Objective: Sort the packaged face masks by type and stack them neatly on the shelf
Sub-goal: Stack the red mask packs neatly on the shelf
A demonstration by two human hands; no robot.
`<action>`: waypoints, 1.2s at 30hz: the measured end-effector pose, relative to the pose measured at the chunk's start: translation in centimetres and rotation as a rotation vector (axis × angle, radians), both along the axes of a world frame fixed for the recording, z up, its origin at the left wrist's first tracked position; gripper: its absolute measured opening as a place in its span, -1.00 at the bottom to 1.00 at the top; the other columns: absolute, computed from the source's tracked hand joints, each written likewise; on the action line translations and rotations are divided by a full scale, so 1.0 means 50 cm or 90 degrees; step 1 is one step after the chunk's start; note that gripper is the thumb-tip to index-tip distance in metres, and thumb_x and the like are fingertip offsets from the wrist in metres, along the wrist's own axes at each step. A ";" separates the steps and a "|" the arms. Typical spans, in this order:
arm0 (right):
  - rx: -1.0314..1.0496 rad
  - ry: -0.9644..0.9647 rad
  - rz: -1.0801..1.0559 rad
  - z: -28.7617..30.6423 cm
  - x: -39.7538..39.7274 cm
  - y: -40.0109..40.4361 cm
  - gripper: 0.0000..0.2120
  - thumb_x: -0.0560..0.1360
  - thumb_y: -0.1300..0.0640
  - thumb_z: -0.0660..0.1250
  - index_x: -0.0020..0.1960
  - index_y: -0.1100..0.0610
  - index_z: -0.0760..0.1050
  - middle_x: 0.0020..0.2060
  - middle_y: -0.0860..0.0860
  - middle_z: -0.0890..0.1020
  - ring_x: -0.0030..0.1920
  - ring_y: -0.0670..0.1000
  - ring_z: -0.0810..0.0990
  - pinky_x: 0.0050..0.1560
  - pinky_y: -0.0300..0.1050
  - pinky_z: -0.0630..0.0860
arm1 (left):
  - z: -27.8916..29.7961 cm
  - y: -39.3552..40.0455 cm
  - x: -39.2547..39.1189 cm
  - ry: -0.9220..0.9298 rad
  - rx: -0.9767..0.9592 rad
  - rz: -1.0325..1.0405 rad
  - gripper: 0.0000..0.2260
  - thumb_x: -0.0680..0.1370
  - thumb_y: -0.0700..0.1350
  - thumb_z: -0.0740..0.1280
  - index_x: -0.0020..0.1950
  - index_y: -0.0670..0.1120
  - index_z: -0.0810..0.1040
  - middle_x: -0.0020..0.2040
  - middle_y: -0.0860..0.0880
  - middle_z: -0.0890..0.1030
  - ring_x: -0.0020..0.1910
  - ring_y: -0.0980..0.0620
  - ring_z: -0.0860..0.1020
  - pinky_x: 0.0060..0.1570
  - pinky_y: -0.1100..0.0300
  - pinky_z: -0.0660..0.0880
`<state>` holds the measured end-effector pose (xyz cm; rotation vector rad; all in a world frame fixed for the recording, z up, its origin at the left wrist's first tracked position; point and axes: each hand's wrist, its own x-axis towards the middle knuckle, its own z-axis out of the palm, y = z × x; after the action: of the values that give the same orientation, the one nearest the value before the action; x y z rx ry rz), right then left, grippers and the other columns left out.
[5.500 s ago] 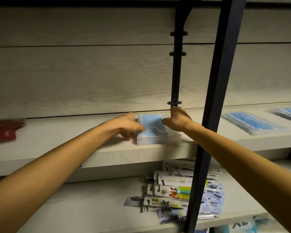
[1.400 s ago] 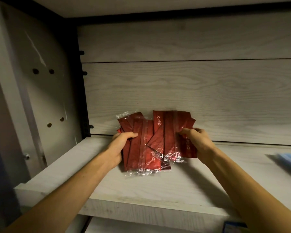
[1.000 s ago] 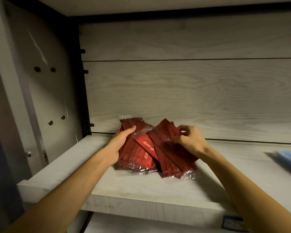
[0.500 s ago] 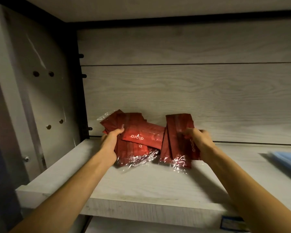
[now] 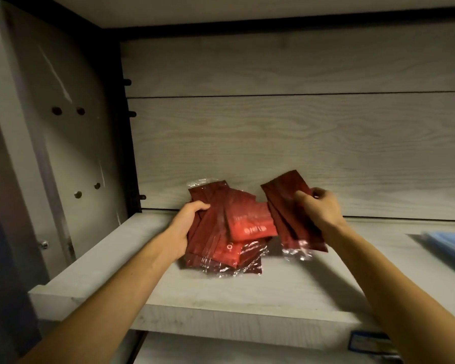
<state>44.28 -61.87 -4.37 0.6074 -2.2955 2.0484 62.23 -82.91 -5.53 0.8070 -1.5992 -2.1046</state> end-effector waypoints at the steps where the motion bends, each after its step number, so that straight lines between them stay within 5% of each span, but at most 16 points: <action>1: 0.038 0.035 0.019 0.004 0.003 0.006 -0.82 0.36 0.03 0.43 -0.20 0.15 0.60 -0.37 0.05 0.65 -0.43 -0.04 0.57 -0.38 -0.17 0.52 | -0.001 0.000 -0.001 -0.015 -0.009 -0.007 -0.77 0.54 -0.04 0.33 -0.23 -0.13 0.66 -0.30 -0.14 0.66 -0.35 -0.11 0.61 -0.09 0.04 0.57; 3: 0.113 0.079 0.082 0.007 0.012 0.007 -0.77 0.26 -0.02 0.40 -0.25 0.15 0.60 -0.41 0.00 0.64 -0.44 -0.08 0.57 -0.39 -0.19 0.51 | -0.005 -0.002 -0.004 -0.040 -0.034 -0.019 -0.82 0.55 -0.04 0.34 -0.12 -0.12 0.63 -0.27 -0.14 0.65 -0.31 -0.12 0.59 -0.11 0.04 0.56; 7: 0.155 0.177 0.151 -0.007 0.036 -0.026 -0.92 0.38 0.12 0.40 -0.19 0.14 0.58 -0.33 0.04 0.65 -0.33 -0.03 0.57 -0.28 -0.10 0.52 | -0.008 0.002 -0.009 -0.060 -0.071 -0.081 -0.78 0.49 0.04 0.46 -0.06 -0.11 0.71 -0.17 -0.15 0.73 -0.29 -0.11 0.69 -0.19 0.05 0.65; 10: 0.150 0.240 0.150 -0.010 0.042 -0.044 -0.96 0.47 0.19 0.39 -0.10 0.12 0.54 -0.25 0.10 0.64 -0.26 0.02 0.57 -0.20 -0.04 0.53 | -0.016 0.006 -0.008 -0.055 -0.134 -0.124 -0.57 0.34 0.01 0.62 0.13 -0.11 0.66 -0.01 -0.18 0.74 -0.08 -0.16 0.72 0.00 -0.06 0.66; 17: 0.013 0.085 0.080 -0.013 0.027 -0.045 -0.86 0.53 0.18 0.35 0.03 0.24 0.51 -0.20 0.14 0.60 -0.25 0.07 0.59 -0.25 0.02 0.56 | -0.021 0.013 -0.011 0.000 -0.122 -0.014 -0.46 0.33 -0.17 0.63 0.24 -0.14 0.52 -0.05 -0.21 0.73 -0.12 -0.19 0.73 -0.19 -0.09 0.67; 21: -0.107 -0.154 0.086 -0.003 0.021 -0.028 -0.75 0.54 0.18 0.35 -0.29 0.15 0.39 -0.54 0.02 0.41 -0.64 -0.07 0.33 -0.61 -0.31 0.20 | -0.014 0.007 -0.010 0.035 -0.115 0.089 -0.19 0.32 -0.04 0.63 0.48 -0.11 0.35 0.26 -0.21 0.61 0.15 -0.24 0.64 0.12 -0.21 0.60; 24: -0.061 -0.253 0.176 -0.015 0.040 -0.037 -0.76 0.53 0.21 0.39 -0.29 0.19 0.46 -0.51 0.07 0.45 -0.56 -0.02 0.38 -0.53 -0.24 0.32 | -0.011 0.011 -0.010 0.072 -0.116 0.106 -0.35 0.37 -0.05 0.62 0.37 -0.12 0.43 0.15 -0.17 0.68 0.06 -0.19 0.68 0.08 -0.18 0.63; 26: -0.040 -0.282 0.212 -0.019 0.054 -0.047 -0.89 0.52 0.24 0.41 -0.07 0.31 0.57 -0.27 0.21 0.61 -0.36 0.09 0.57 -0.31 -0.11 0.57 | -0.011 0.015 -0.011 0.066 -0.131 0.077 -0.38 0.38 -0.02 0.61 0.35 -0.12 0.45 0.18 -0.16 0.67 0.12 -0.17 0.67 0.17 -0.18 0.59; 29: 0.012 -0.310 0.249 -0.017 0.062 -0.050 -0.75 0.49 0.23 0.45 0.09 0.37 0.57 -0.03 0.30 0.68 -0.12 0.22 0.66 -0.01 0.12 0.66 | -0.006 0.026 -0.009 0.050 -0.105 0.019 -0.55 0.48 0.03 0.50 0.30 -0.11 0.55 0.15 -0.17 0.69 0.12 -0.16 0.67 0.26 -0.12 0.55; 34: 0.037 -0.285 0.249 -0.019 0.051 -0.049 -0.78 0.43 0.16 0.52 0.00 0.27 0.64 -0.13 0.21 0.73 -0.24 0.15 0.68 -0.06 0.11 0.68 | -0.001 0.039 -0.018 0.081 -0.037 0.025 -0.74 0.62 -0.08 0.24 0.23 -0.12 0.59 0.12 -0.22 0.64 -0.11 -0.11 0.59 -0.04 0.11 0.52; 36: 0.029 -0.288 0.258 -0.019 0.050 -0.050 -0.75 0.44 0.15 0.51 0.03 0.30 0.63 -0.09 0.25 0.71 -0.19 0.18 0.68 0.06 0.22 0.64 | -0.004 0.036 -0.022 0.082 -0.076 0.044 -0.78 0.62 -0.14 0.25 0.21 -0.13 0.59 0.04 -0.21 0.65 -0.11 -0.11 0.59 0.03 0.03 0.55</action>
<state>46.79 -64.39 -5.33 0.7267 -2.6430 2.5452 61.11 -81.11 -5.75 0.6635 -1.5886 -1.9513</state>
